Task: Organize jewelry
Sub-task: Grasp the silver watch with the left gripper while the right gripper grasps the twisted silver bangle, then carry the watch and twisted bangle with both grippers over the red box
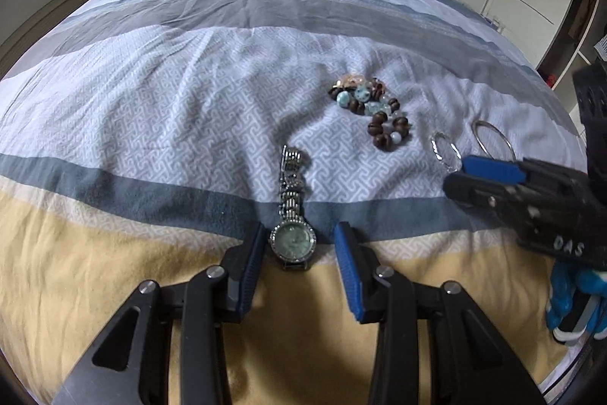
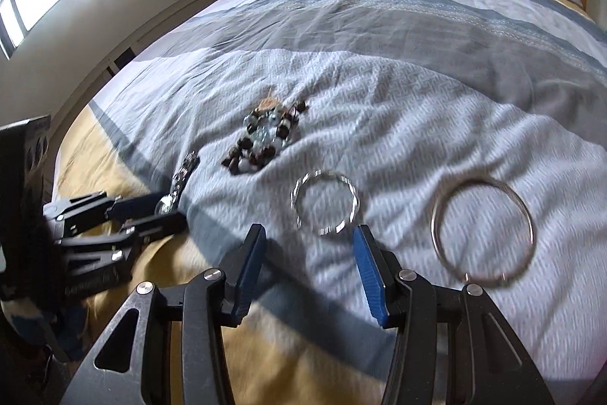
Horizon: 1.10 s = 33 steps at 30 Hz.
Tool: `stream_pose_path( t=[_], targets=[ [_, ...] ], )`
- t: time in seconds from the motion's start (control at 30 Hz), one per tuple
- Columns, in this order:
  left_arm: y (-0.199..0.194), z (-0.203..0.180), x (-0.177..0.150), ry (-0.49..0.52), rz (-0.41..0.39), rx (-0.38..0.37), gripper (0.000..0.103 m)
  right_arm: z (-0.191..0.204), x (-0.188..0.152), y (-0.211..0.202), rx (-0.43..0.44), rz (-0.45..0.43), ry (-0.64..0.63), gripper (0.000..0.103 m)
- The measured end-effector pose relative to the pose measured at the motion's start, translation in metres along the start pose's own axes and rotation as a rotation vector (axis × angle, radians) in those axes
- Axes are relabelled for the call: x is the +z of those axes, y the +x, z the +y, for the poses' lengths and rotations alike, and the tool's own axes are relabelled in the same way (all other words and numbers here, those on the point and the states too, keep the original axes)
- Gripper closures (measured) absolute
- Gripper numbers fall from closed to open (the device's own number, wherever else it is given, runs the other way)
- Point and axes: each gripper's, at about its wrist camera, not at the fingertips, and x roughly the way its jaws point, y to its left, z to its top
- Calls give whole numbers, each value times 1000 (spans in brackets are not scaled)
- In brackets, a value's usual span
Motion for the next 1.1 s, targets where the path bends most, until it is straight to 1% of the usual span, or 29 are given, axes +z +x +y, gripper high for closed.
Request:
stream_pose_path(
  t=[0.07,0.13,0.17,0.2,0.27,0.33,0.8,0.97,1.1],
  targets=[
    [2,0,-1,7,-5,3,68,-1,3,3,-2,-4,-3,56],
    [1,-2,-2,18,-13,9,68,-2,6,7,-10,-7,-1,63],
    [2,-2,-3,21,-15,10,68,-2,6,8,-12,-8,2,65],
    [2,-2,-3,21,-19,7,69,-3,6,9,-9,-10,6,66],
    [1,-2,-4,20,-21,1,80,-2,6,9,-13,-18,1,66],
    [-1,-2,-5,20,-26,-2,80,-2,5,7,-14,-23,-3,70],
    [-31,-11,-17,11,-52,-24,80,7,-18,-28,14,-64,-7,71],
    [-46,-17,-21,11,-62,-30,80,13,-28,-48,19,-80,-3,71],
    [-64,-26,-27,5,-71,-42,80,16,-40,-76,16,-105,8,71]
  ],
)
